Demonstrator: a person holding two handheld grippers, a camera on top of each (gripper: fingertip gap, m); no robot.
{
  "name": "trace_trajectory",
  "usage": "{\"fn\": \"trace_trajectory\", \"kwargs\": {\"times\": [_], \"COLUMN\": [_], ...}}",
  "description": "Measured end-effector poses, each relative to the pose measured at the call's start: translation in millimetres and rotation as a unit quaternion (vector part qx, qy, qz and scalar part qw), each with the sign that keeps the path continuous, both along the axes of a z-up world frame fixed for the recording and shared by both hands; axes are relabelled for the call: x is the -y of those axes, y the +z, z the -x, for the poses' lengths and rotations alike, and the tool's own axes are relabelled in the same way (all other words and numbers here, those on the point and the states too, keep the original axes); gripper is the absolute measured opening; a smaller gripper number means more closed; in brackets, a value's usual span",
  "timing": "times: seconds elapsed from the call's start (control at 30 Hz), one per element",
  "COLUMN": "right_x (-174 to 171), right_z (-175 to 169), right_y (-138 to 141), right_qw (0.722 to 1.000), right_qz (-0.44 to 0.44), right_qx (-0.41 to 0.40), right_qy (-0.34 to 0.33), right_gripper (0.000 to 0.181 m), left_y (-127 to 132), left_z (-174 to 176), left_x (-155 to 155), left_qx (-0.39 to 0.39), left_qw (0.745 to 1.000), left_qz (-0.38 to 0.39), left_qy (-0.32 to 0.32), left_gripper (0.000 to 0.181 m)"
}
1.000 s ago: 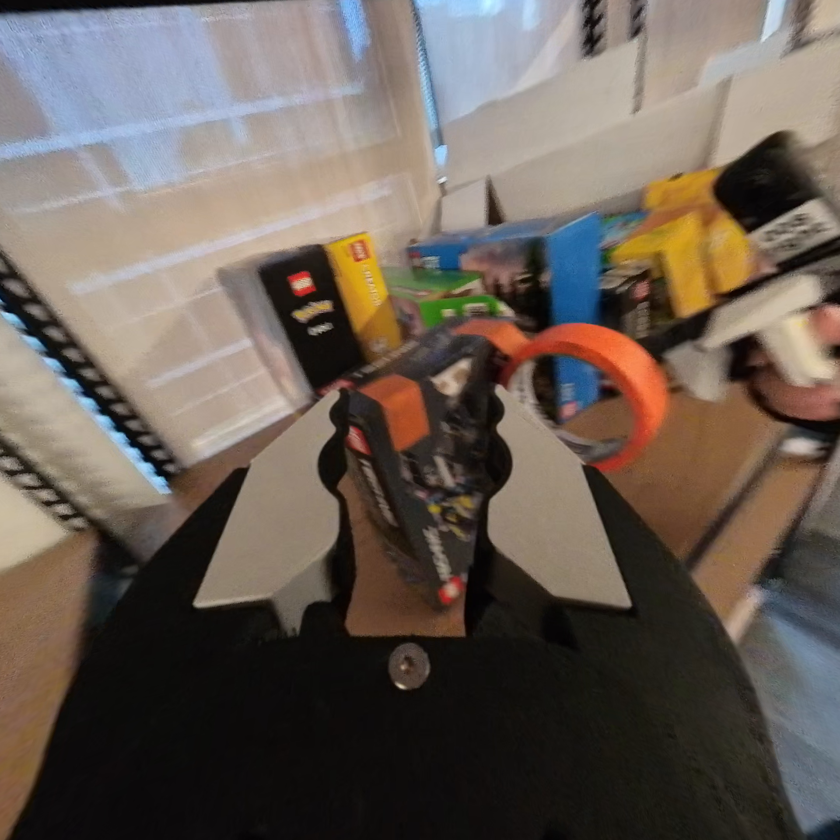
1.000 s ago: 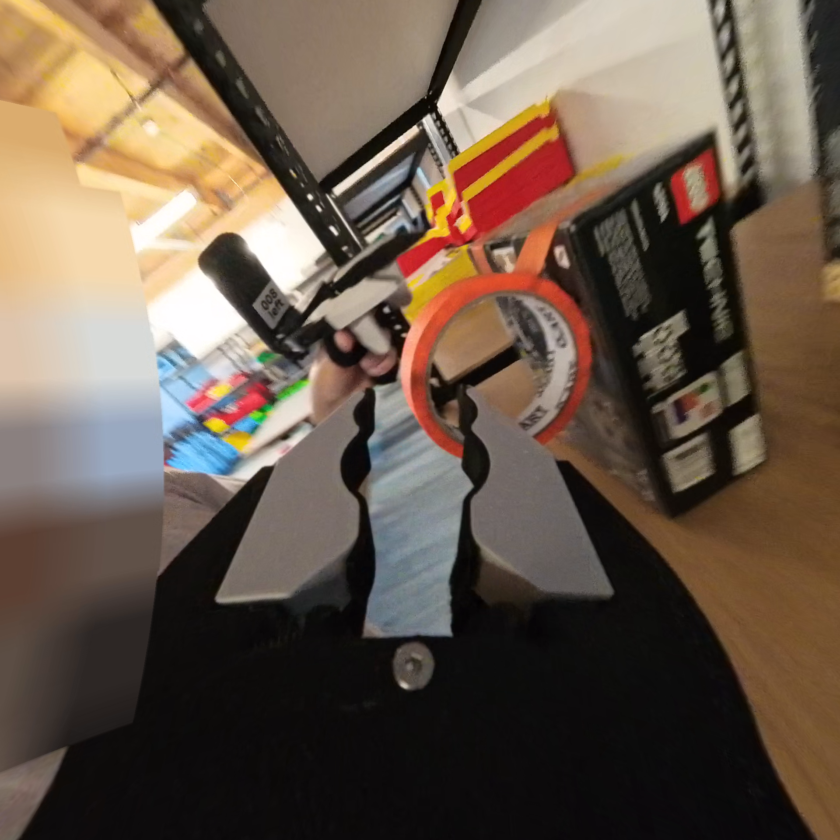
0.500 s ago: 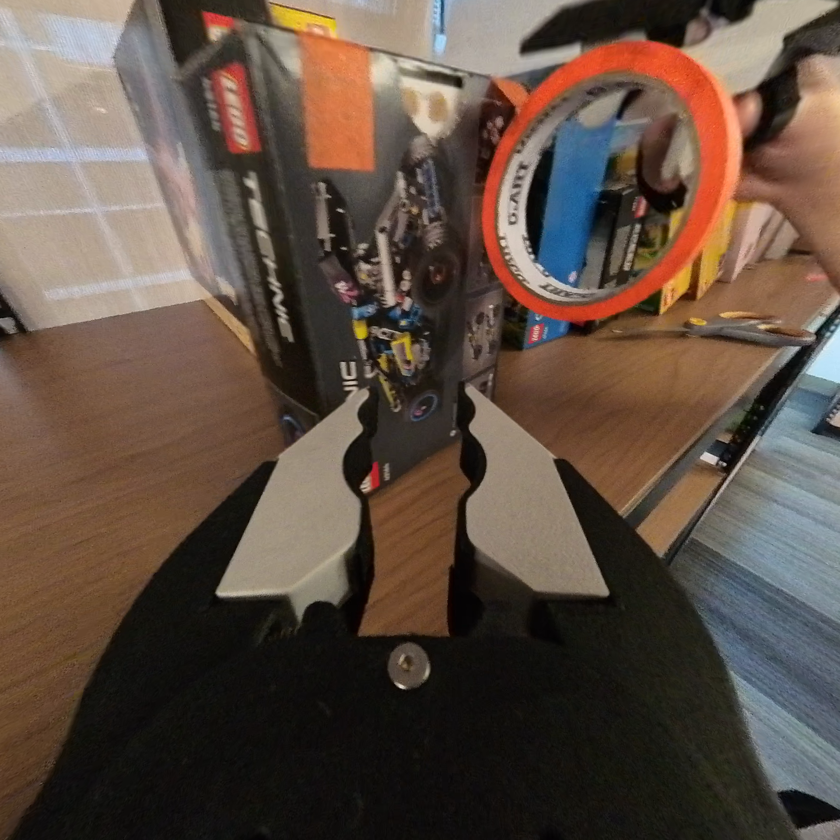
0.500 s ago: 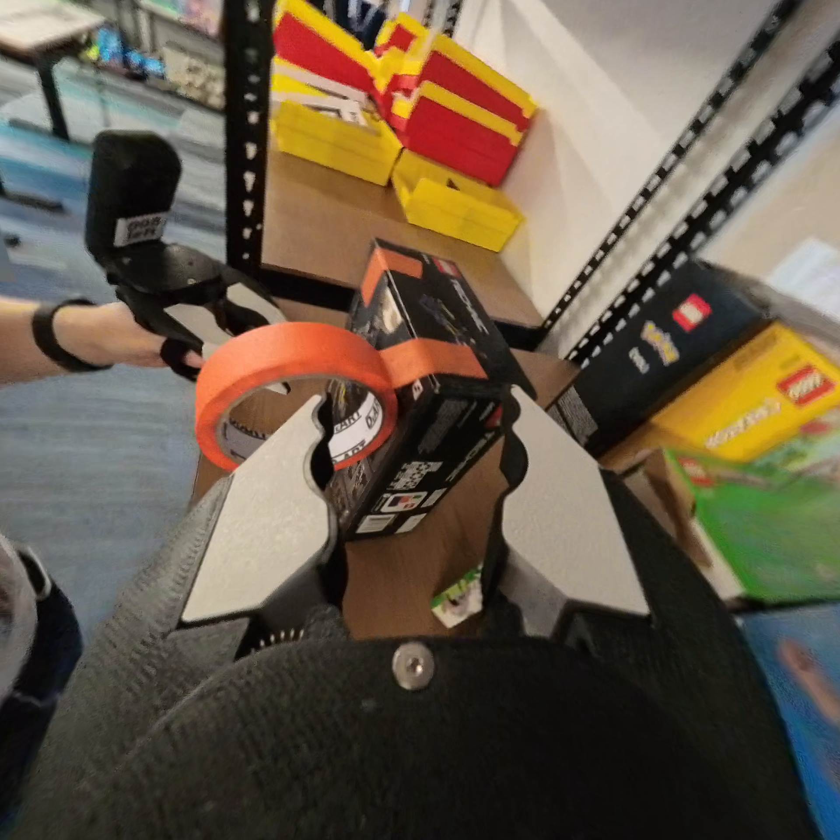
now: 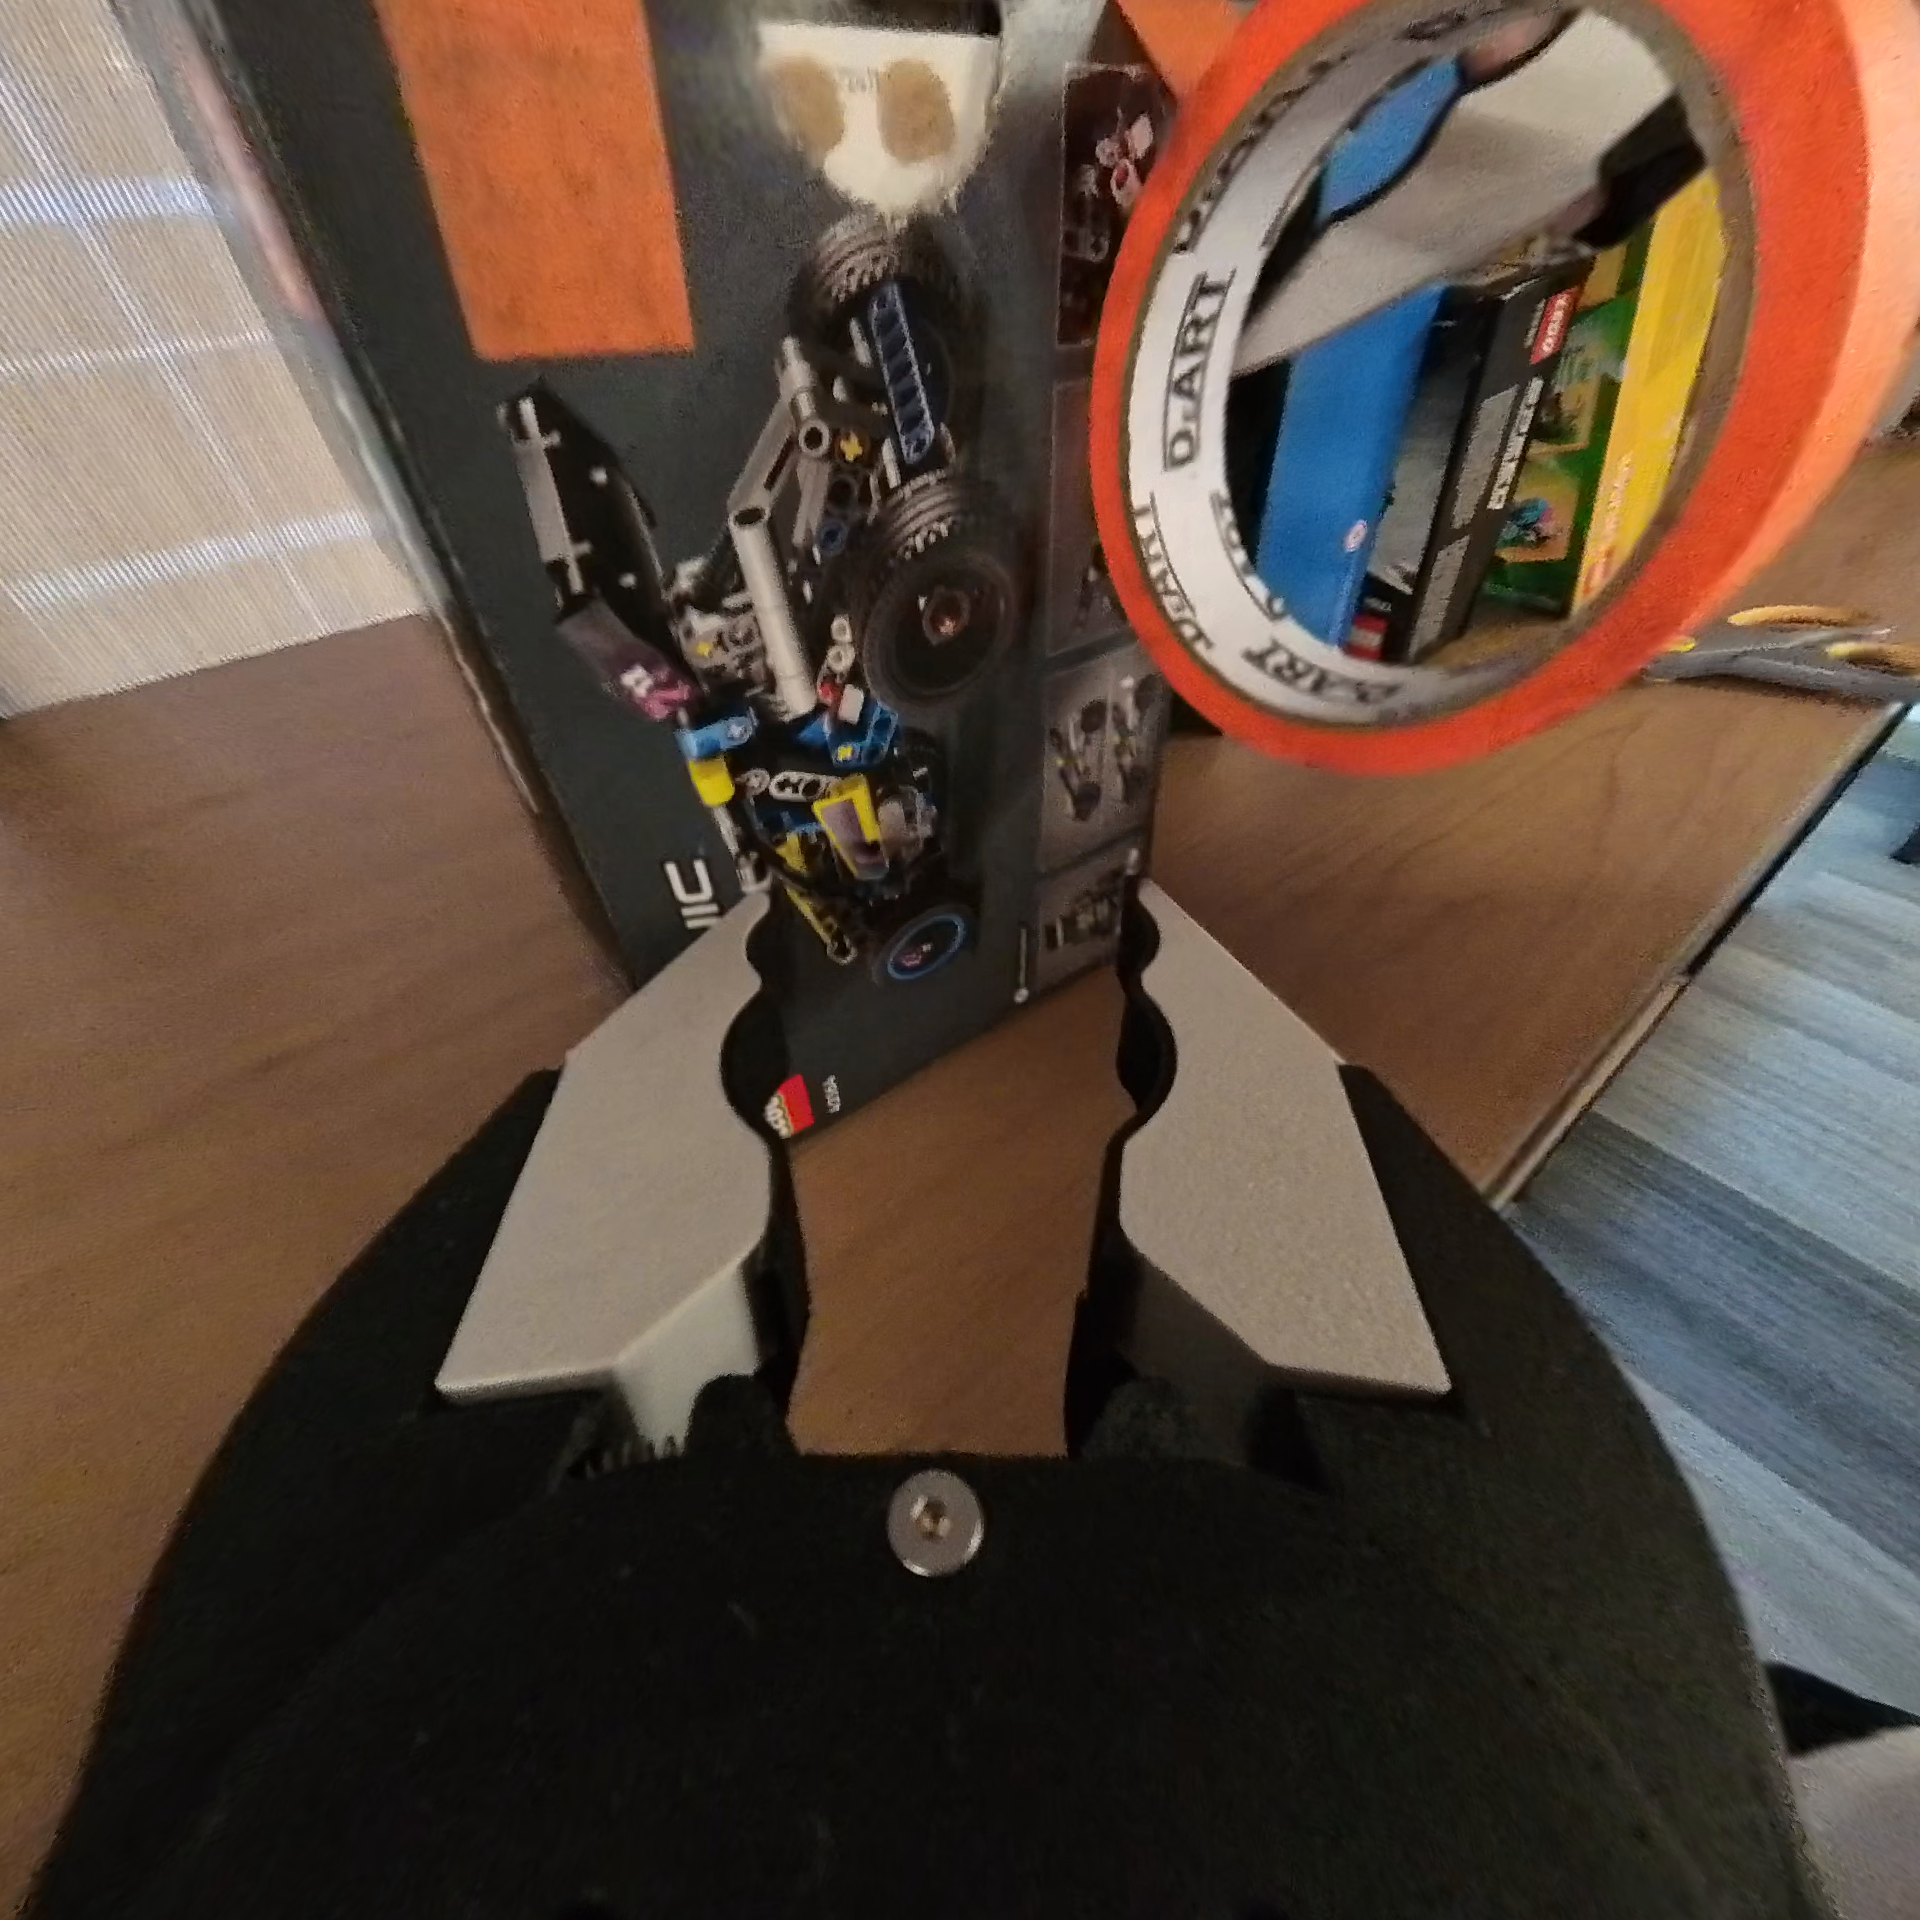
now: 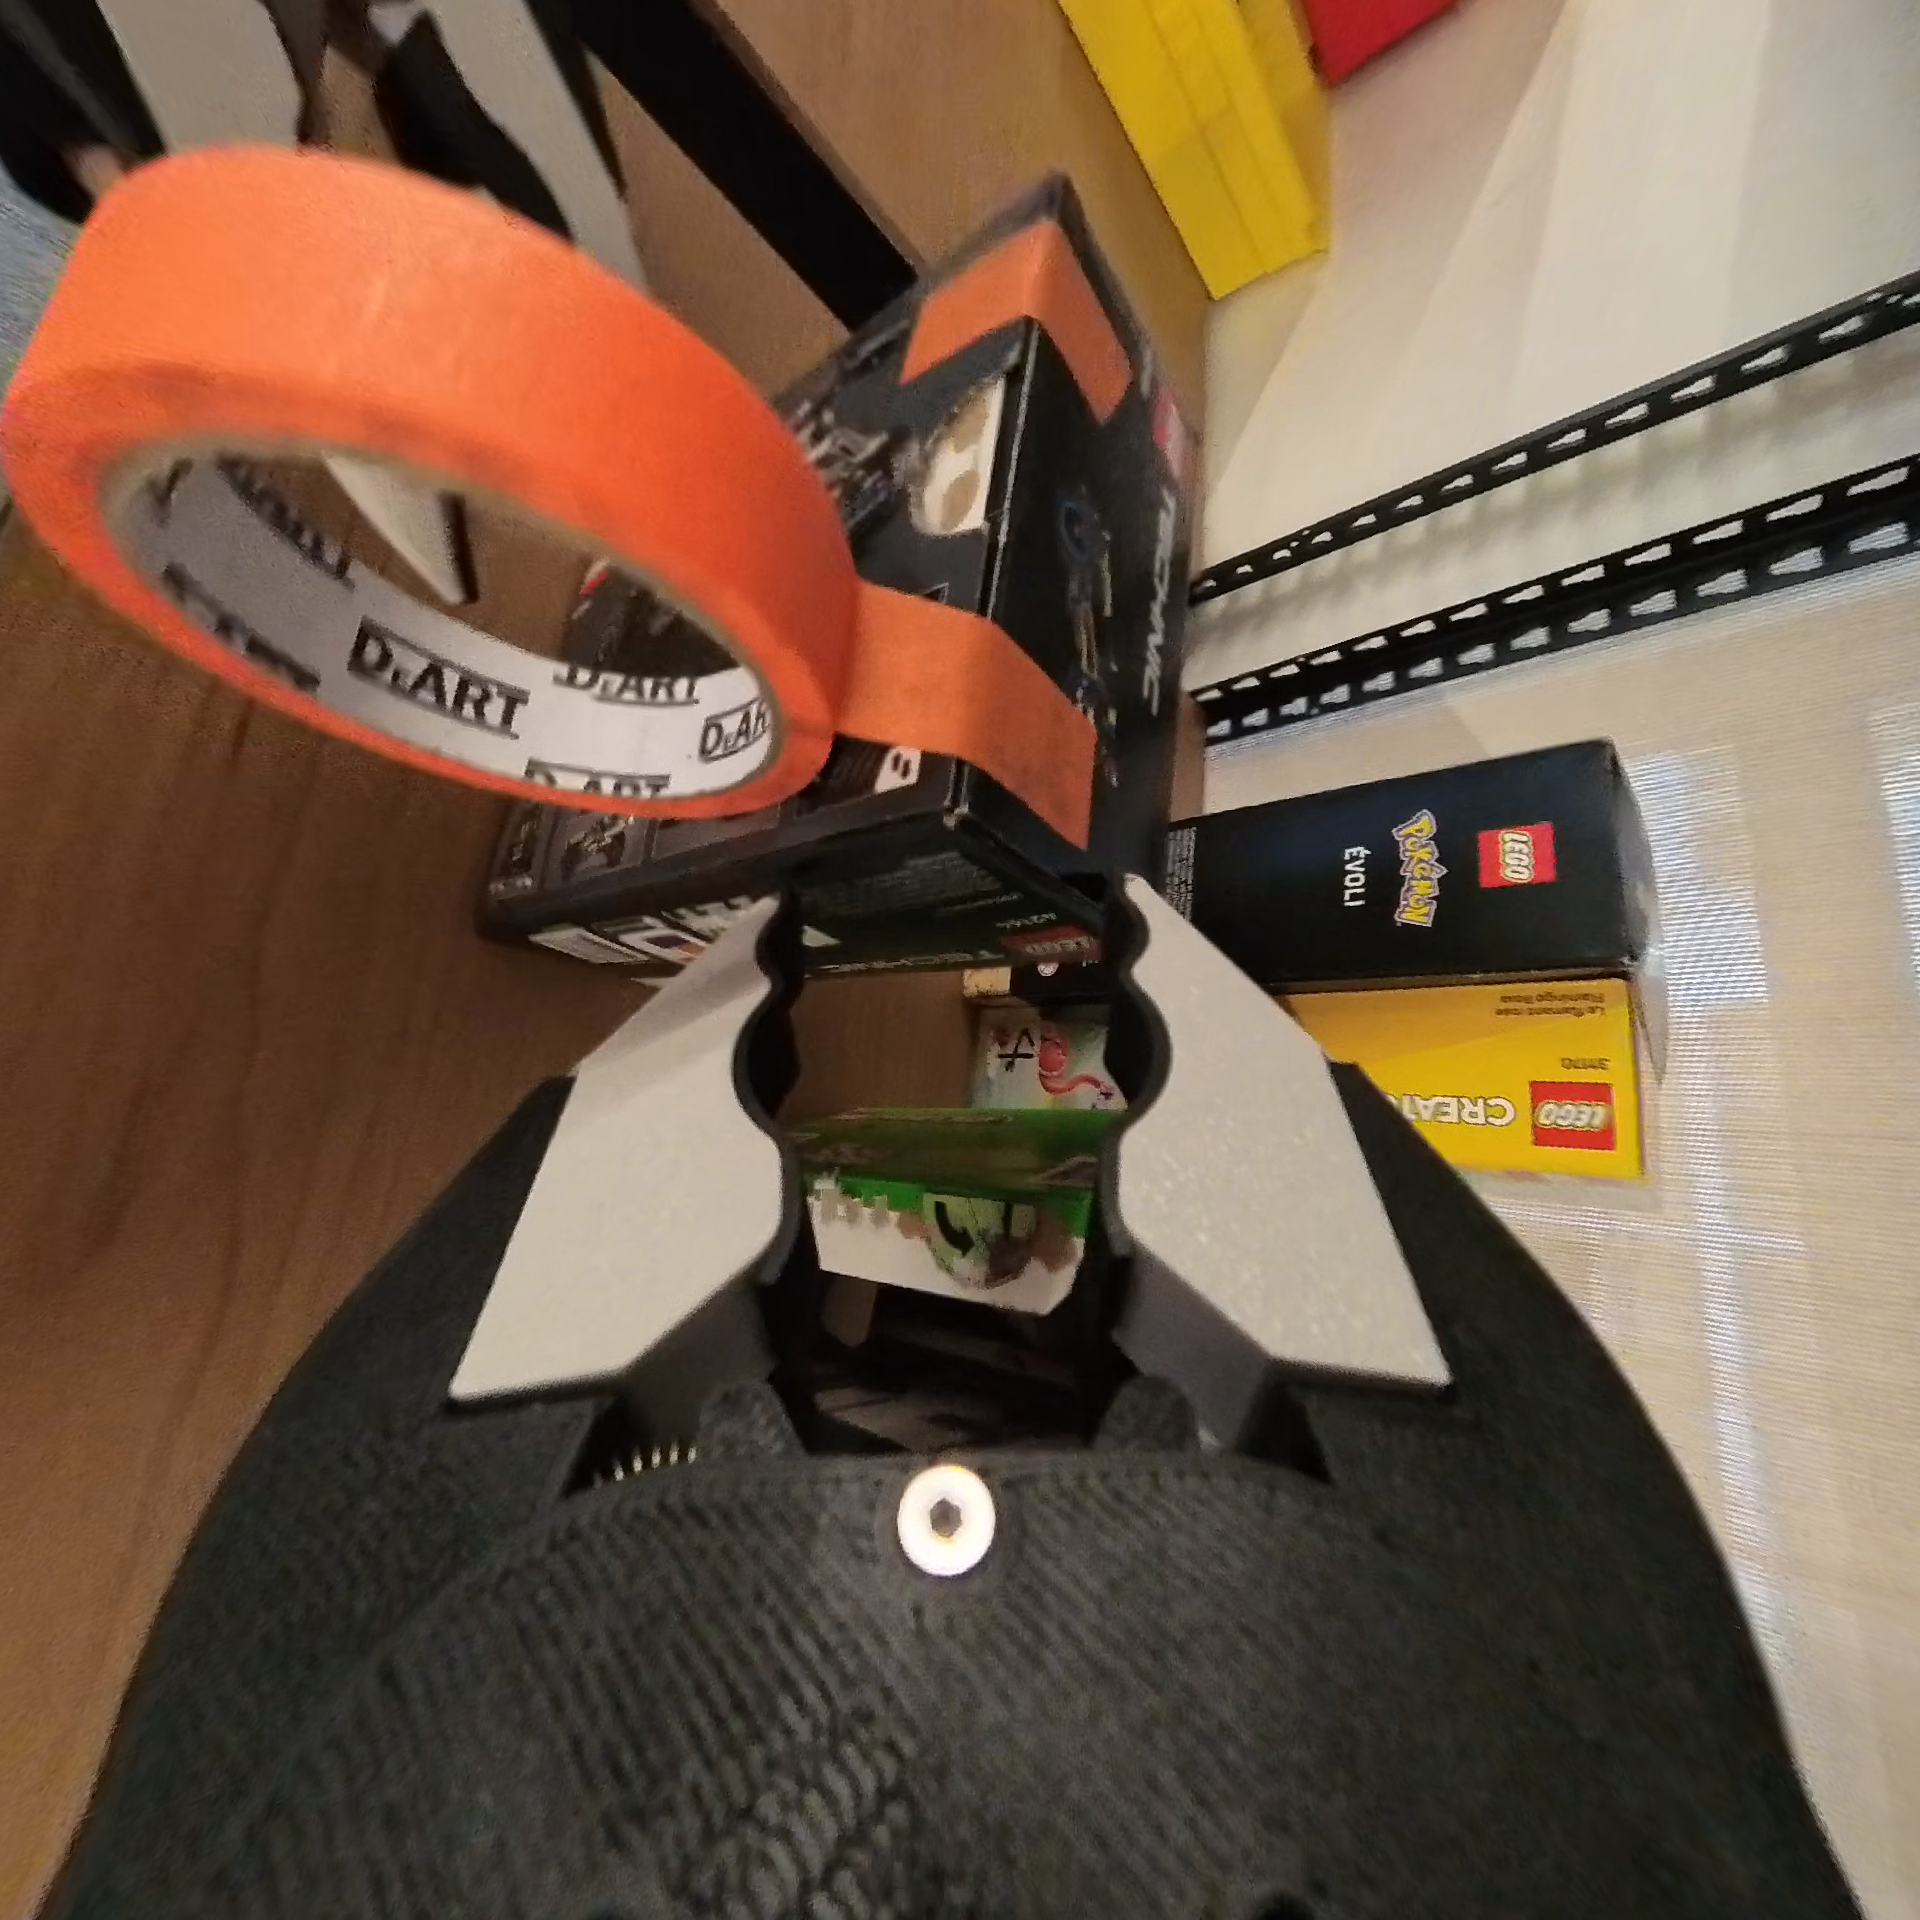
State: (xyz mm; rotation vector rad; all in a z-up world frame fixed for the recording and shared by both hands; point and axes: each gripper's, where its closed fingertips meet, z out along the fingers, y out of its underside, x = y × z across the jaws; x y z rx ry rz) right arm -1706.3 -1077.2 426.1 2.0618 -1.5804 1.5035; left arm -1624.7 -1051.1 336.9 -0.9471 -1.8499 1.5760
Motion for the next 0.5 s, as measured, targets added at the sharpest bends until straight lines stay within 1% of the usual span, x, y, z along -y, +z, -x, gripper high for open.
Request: {"fn": "trace_trajectory", "kwargs": {"times": [0.07,0.17,0.27,0.37,0.43,0.5], "right_x": [-6,-16,-22,-22,-24,-28], "right_z": [-1,-3,-6,-6,-7,-10], "right_y": [1,3,3,3,2,2], "right_qw": [1.000,1.000,1.000,1.000,1.000,0.998], "right_qz": [0.013,0.005,0.009,0.008,-0.007,-0.039], "right_qx": [-0.005,0.000,-0.007,-0.003,0.013,0.040], "right_qy": [-0.001,-0.006,-0.011,-0.022,-0.025,-0.026], "right_gripper": [0.055,0.050,0.051,0.053,0.055,0.062], "left_y": [7,14,16,18,17,19], "left_z": [-1,-2,0,-8,-18,-27], "left_x": [8,26,43,55,52,39], "left_qx": [0.008,0.023,0.015,-0.016,-0.033,-0.061], "left_qw": [1.000,0.999,1.000,1.000,0.999,0.997], "left_qz": [0.019,0.039,0.022,-0.001,-0.019,-0.027], "left_qy": [0.006,0.010,-0.011,-0.024,-0.035,-0.046], "left_gripper": [0.065,0.067,0.067,0.066,0.061,0.060]}}
